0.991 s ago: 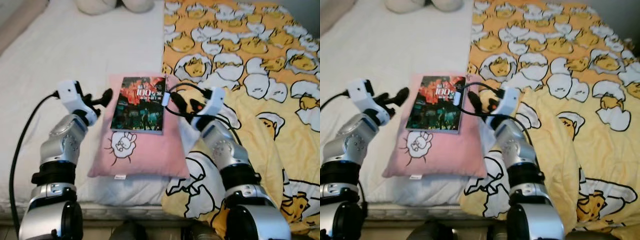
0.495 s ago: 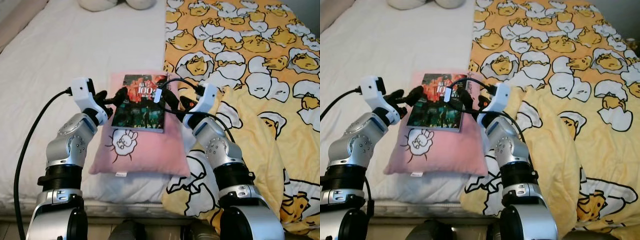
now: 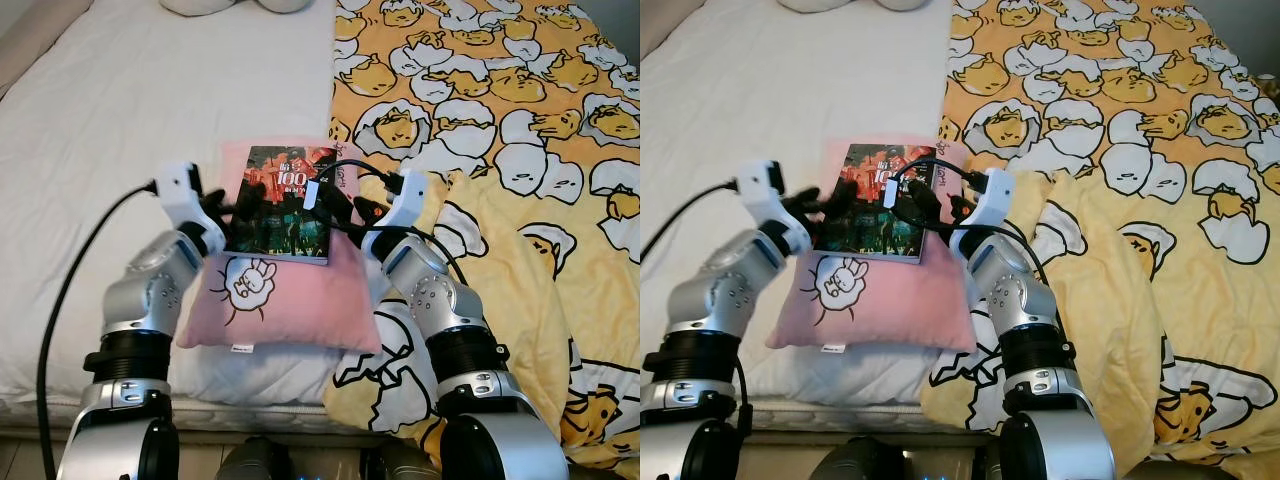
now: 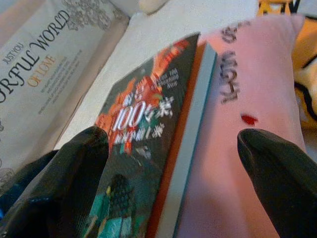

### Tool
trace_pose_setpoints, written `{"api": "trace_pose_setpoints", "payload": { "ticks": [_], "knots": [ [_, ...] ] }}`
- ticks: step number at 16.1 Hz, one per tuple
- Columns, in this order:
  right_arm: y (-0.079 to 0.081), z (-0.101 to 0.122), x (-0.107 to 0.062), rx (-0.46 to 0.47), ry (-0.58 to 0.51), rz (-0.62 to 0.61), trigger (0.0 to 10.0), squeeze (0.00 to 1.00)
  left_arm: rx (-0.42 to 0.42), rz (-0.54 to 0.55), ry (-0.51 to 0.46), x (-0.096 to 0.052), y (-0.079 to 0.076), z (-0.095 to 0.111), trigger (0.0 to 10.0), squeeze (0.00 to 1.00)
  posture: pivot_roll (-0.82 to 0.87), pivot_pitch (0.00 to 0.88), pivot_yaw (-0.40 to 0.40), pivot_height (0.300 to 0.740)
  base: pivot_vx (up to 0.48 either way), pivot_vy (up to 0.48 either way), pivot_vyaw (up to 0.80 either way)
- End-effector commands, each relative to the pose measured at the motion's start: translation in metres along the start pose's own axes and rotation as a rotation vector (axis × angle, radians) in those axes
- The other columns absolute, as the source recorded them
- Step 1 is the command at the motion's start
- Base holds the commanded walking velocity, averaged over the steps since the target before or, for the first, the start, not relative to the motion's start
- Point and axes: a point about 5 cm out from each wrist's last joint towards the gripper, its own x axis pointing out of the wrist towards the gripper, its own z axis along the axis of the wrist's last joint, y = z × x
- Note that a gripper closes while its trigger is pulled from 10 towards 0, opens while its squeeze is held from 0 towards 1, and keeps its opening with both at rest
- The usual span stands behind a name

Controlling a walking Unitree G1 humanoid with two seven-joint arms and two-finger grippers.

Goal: Clean up the room

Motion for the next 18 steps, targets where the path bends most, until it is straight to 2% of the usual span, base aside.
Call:
{"api": "trace_pose_setpoints", "payload": {
  "ticks": [1,6,7,8,10,13,15,16,17,18],
  "knots": [
    [0.014,-0.021,0.005,0.082,0.053,0.027,10.0,0.0,0.007,0.02,0.065,-0.001,0.003,-0.013,10.0,0.0,-0.08,0.167,0.012,0.736,0.0,0.0,0.0],
    [0.013,-0.032,0.005,0.097,0.123,0.022,10.0,0.0,-0.015,0.004,0.091,0.002,0.0,-0.018,10.0,0.0,-0.09,0.165,0.014,0.736,0.0,0.0,0.0],
    [0.015,-0.035,0.006,0.104,0.138,0.029,10.0,0.0,-0.021,-0.011,0.097,0.003,-0.003,-0.019,8.3,0.0,-0.09,0.166,0.015,0.736,0.0,0.0,0.0],
    [0.018,-0.037,0.007,0.101,0.15,0.042,10.0,0.0,-0.02,-0.025,0.101,0.004,-0.005,-0.02,0.0,0.0,-0.09,0.165,0.015,0.736,0.0,0.0,0.0],
    [0.021,-0.035,0.007,0.082,0.146,0.049,10.0,0.0,-0.002,-0.031,0.107,0.005,-0.006,-0.023,0.0,0.0,-0.08,0.165,0.014,0.736,0.0,0.0,0.0],
    [0.01,-0.025,-0.002,-0.032,0.097,0.009,10.0,0.0,0.009,-0.036,0.108,0.002,-0.003,-0.024,0.0,0.0,-0.08,0.165,0.014,0.736,0.0,0.0,0.0],
    [0.005,-0.013,-0.01,-0.213,0.035,-0.027,10.0,0.0,0.012,-0.028,0.114,0.001,0.001,-0.026,0.0,0.0,-0.09,0.162,0.013,0.736,0.0,0.0,0.0],
    [0.0,0.008,-0.022,-0.424,-0.091,-0.112,10.0,0.0,0.013,-0.027,0.12,0.0,0.003,-0.029,0.0,0.0,-0.1,0.152,0.009,0.736,0.0,0.0,0.0],
    [-0.003,0.016,-0.029,-0.475,-0.145,-0.149,10.0,0.0,0.018,-0.028,0.121,0.0,0.004,-0.029,0.0,0.0,-0.1,0.147,0.009,0.736,0.0,0.0,0.0],
    [-0.008,0.026,-0.045,-0.535,-0.21,-0.215,10.0,0.0,0.045,-0.015,0.115,-0.001,0.008,-0.028,0.0,0.0,-0.11,0.139,0.008,0.736,0.0,0.0,0.0]
  ]
}}
